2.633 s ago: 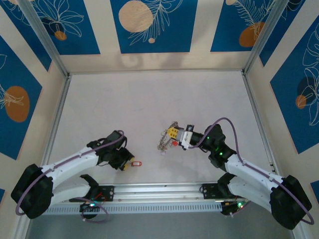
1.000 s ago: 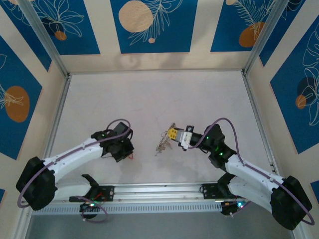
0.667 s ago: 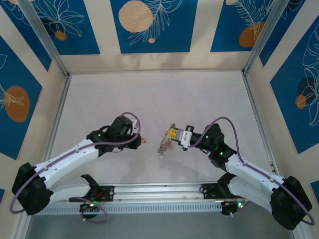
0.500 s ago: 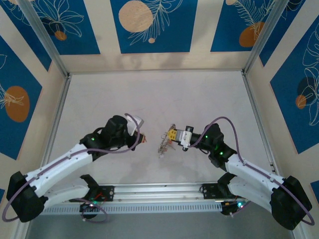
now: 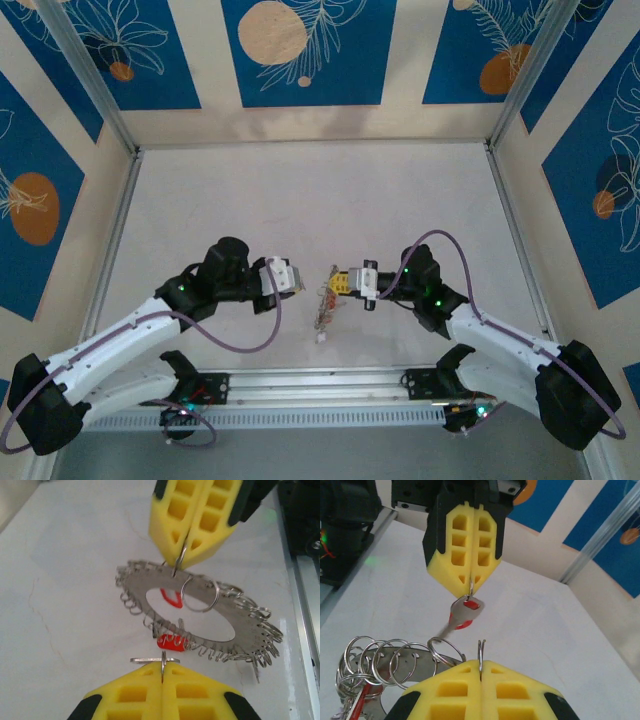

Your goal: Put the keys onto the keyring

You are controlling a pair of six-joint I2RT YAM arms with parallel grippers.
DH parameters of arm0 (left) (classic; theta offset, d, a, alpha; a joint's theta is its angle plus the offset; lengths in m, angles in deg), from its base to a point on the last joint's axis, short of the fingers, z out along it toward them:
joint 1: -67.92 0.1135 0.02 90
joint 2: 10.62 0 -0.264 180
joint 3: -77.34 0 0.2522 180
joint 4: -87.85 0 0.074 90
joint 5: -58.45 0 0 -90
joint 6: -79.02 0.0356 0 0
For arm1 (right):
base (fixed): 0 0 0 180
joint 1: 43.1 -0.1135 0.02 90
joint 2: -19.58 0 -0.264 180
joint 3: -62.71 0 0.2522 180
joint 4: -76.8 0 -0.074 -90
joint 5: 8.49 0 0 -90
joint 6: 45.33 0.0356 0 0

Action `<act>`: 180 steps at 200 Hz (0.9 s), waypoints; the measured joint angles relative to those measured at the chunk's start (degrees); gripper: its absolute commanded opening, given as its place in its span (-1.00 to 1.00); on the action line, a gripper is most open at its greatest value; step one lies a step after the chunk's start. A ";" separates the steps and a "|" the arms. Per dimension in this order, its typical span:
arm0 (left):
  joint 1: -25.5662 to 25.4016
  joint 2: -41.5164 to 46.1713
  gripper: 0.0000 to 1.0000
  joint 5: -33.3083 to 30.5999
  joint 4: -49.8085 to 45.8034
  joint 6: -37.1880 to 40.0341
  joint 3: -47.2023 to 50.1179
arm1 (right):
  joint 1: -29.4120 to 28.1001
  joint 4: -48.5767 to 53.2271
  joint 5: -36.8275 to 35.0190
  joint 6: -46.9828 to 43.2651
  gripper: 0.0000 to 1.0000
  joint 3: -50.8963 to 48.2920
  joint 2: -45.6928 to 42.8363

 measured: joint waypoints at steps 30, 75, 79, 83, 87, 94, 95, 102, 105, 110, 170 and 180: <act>-0.11 0.52 -1.00 2.32 0.83 6.54 0.00 | -0.96 0.46 2.27 0.59 -1.00 1.20 2.54; -1.03 -1.18 -1.00 2.91 1.42 11.06 0.00 | -2.91 0.24 3.82 1.51 -1.00 2.89 4.85; -1.20 -1.38 -1.00 2.91 1.51 11.39 0.02 | -3.04 0.13 3.93 1.53 -1.00 2.97 5.14; -1.36 -1.55 -1.00 2.89 1.57 11.61 0.02 | -3.17 0.07 4.02 1.55 -1.00 3.08 5.38; -1.53 -1.70 -1.00 2.89 1.73 12.00 0.02 | -3.32 0.11 4.17 1.57 -1.00 3.21 5.62; -1.79 -2.01 -1.00 2.82 2.10 12.41 0.04 | -3.56 0.07 4.31 1.75 -1.00 3.45 6.14; -1.84 -2.03 -1.00 2.80 2.12 12.44 0.04 | -3.58 0.09 4.33 1.75 -1.00 3.48 6.19; -2.05 -2.36 -1.00 2.73 2.43 12.66 0.04 | -3.87 0.02 4.52 1.90 -1.00 3.69 6.67; -2.12 -2.49 -1.00 2.69 2.54 12.79 0.04 | -3.96 0.04 4.63 1.92 -1.00 3.82 6.84; -2.23 -2.73 -1.00 2.62 2.69 13.00 0.04 | -4.11 0.02 4.79 1.99 -1.00 3.93 7.17; -2.82 -3.87 -1.00 0.76 4.48 13.79 0.11 | -4.42 0.13 5.55 2.38 -1.00 4.79 9.09; -2.89 -3.72 -1.00 0.48 5.11 13.79 0.37 | -4.42 0.33 5.70 2.38 -1.00 4.87 9.18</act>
